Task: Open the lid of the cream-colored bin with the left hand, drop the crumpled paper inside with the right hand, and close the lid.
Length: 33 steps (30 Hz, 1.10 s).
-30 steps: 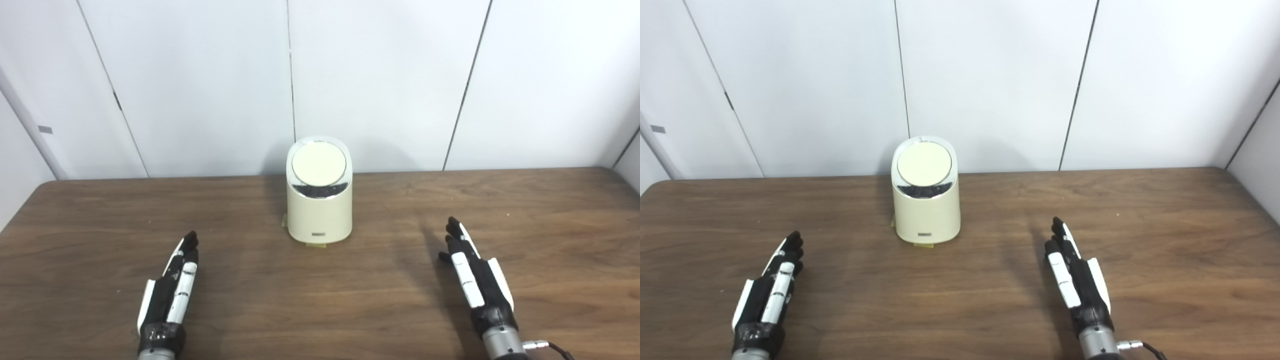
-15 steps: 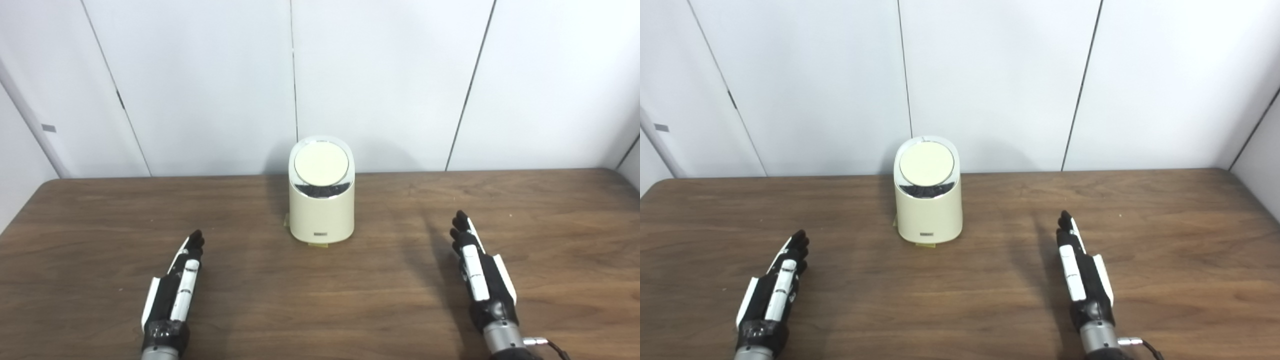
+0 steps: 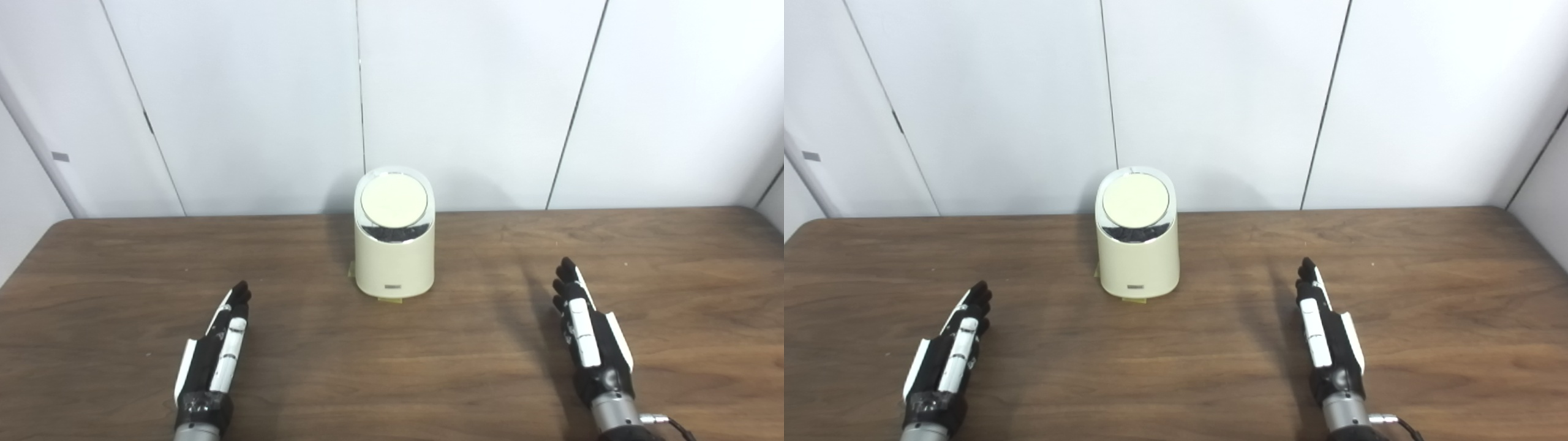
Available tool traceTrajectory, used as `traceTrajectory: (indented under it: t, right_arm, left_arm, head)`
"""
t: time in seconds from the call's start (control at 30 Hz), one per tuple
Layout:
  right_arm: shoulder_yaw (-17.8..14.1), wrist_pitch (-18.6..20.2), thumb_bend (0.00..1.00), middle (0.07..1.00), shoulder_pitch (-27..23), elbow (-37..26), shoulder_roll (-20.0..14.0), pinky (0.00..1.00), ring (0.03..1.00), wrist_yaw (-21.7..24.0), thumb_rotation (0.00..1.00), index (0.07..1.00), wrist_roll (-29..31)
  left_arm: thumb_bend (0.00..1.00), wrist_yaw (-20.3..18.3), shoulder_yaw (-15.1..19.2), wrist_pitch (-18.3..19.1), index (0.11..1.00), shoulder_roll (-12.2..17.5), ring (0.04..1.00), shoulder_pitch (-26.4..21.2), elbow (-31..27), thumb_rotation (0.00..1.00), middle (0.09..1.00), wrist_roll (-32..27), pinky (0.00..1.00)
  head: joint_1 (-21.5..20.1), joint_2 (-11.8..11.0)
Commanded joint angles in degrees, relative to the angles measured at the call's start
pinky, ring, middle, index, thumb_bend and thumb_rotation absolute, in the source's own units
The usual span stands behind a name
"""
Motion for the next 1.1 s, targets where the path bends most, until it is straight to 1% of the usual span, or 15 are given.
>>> traceTrajectory:
  t: [0.0,0.13,0.27,0.47,0.53,0.67,0.77,0.9,1.07]
  right_arm:
    - [-0.38,-1.93,0.53,0.992,-2.2,-1.12,0.18,1.0,0.987,0.01,0.96,0.987,0.45]
    - [-0.42,-1.73,0.54,0.991,-2.23,-1.23,0.22,1.0,0.986,0.0,0.95,0.987,0.53]
    - [-0.43,-1.54,0.53,0.991,-2.13,-1.49,0.25,1.0,0.984,-0.12,0.95,0.987,0.44]
    - [-0.32,-1.42,0.53,0.989,-2.22,-1.36,-0.05,1.0,0.983,0.04,0.96,0.987,0.21]
    - [-0.28,-1.37,0.53,0.987,-2.24,-1.31,-0.1,1.0,0.985,0.13,0.96,0.99,0.23]
    - [-0.26,-1.14,0.55,0.985,-2.26,-1.35,-0.07,1.0,0.985,0.18,0.96,0.989,0.36]
    - [-0.06,-1.04,0.54,0.985,-2.32,-1.26,-0.35,1.0,0.981,0.01,0.97,0.991,-0.56]
    - [-0.09,-0.86,0.54,0.988,-2.5,-1.12,-0.3,1.0,0.986,0.29,0.96,0.992,-0.07]
    - [-0.14,-1.09,0.53,0.988,-2.6,-0.88,-0.41,1.0,0.982,0.33,0.96,0.993,-0.09]
  left_arm:
    - [0.41,0.21,-0.19,-1.3,0.984,0.22,0.989,-1.6,-0.32,0.83,0.958,-0.37,1.0]
    - [0.4,0.48,-0.13,-1.42,0.982,0.22,0.986,-1.65,-0.22,0.84,0.958,-0.42,1.0]
    - [0.41,0.29,-0.16,-1.61,0.985,0.36,0.989,-1.62,0.04,0.82,0.958,-0.82,1.0]
    - [0.41,0.31,-0.27,-1.21,0.984,0.37,0.992,-1.72,0.02,0.83,0.961,-0.77,1.0]
    - [0.41,0.29,-0.34,-0.88,0.985,0.42,0.991,-1.73,0.0,0.8,0.961,-0.69,1.0]
    - [0.41,0.3,-0.4,-0.91,0.985,0.44,0.992,-1.79,0.13,0.79,0.963,-0.61,1.0]
    - [0.41,0.48,-0.36,-0.95,0.983,0.47,0.992,-1.86,0.14,0.82,0.964,-0.36,1.0]
    - [0.42,0.47,-0.27,-0.94,0.985,0.47,0.992,-1.96,0.24,0.83,0.964,-0.54,1.0]
    - [0.42,0.2,-0.32,-0.96,0.986,0.46,0.989,-2.04,0.32,0.8,0.962,-0.95,1.0]
  head:
    - [-0.12,0.07]
    - [-0.18,0.1]
    - [-0.14,0.16]
    - [-0.13,0.25]
    - [0.0,0.21]
    - [0.0,0.21]
    - [-0.15,0.24]
    - [-0.1,0.24]
    - [-0.04,0.19]
